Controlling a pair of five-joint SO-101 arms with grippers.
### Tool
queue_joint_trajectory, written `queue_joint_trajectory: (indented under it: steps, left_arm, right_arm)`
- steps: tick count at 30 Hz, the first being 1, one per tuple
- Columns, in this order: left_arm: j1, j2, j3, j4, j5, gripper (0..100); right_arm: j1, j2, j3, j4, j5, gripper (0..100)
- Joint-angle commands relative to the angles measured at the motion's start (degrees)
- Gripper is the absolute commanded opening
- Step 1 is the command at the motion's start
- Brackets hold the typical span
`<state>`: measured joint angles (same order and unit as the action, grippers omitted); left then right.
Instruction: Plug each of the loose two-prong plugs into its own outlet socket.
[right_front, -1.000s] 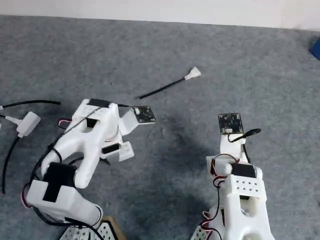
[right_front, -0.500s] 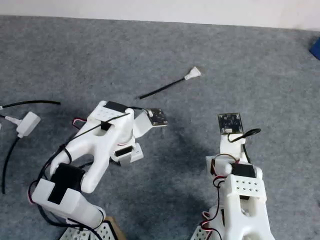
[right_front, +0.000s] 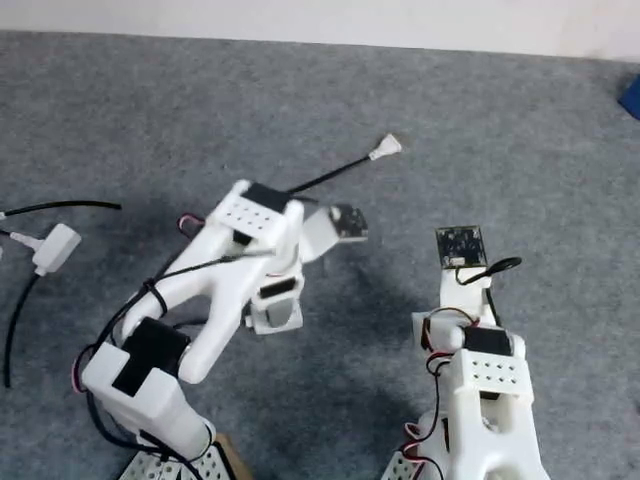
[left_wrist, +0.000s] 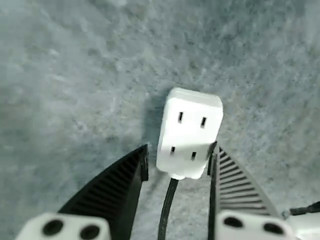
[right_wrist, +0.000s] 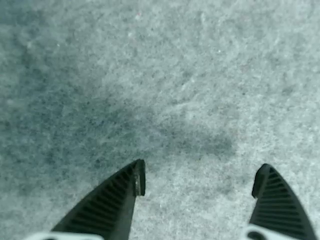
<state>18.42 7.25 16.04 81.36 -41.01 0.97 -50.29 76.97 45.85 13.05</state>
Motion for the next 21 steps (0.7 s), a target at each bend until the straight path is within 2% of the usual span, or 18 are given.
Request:
queue_joint_trajectory:
  steps: [1, 9, 11, 16, 21]
  left_arm:
    - [0.75, -0.31, -5.23, 3.69, 0.70, 20]
    - [0.22, -0.84, -7.34, 5.19, 0.79, 20]
    - [-1.63, -0.57, -9.71, 5.19, 2.46, 20]
    - [-13.32, -0.31, -20.18, 5.19, 19.69, 20]
    - [-24.75, -0.31, -23.16, 4.04, 36.48, 20]
  right_arm:
    - [-0.48, -0.57, -0.31, 0.22, 0.97, 33.6]
    - [-0.48, -0.57, -0.40, 0.40, 1.05, 33.6]
    - [-0.57, -0.48, -1.36, 3.74, 1.23, 33.6]
    - [-1.27, 6.02, -22.46, 14.81, 3.78, 33.6]
    - [-9.89, 33.80, -60.79, 27.74, 4.22, 33.6]
